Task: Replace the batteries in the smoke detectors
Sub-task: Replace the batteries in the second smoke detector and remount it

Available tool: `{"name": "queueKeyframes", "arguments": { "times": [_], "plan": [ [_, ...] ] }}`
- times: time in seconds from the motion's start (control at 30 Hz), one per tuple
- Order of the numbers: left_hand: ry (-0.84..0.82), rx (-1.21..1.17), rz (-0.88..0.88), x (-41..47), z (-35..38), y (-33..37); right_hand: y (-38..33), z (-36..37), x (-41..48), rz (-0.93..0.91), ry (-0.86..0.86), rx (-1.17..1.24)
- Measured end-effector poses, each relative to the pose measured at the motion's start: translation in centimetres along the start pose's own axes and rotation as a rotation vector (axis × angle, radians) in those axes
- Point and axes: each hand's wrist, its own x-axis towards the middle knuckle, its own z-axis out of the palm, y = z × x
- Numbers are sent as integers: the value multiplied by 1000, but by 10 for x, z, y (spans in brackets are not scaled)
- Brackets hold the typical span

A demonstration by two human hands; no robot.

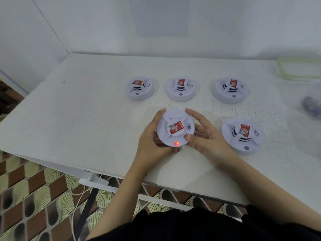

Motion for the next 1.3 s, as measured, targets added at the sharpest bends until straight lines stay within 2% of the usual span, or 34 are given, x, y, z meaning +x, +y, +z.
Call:
{"name": "queueKeyframes", "arguments": {
  "times": [1.3],
  "plan": [
    [-65,-78,-28,-3,-5,-1,2,4,0,-59,24,-67]
  ]
}}
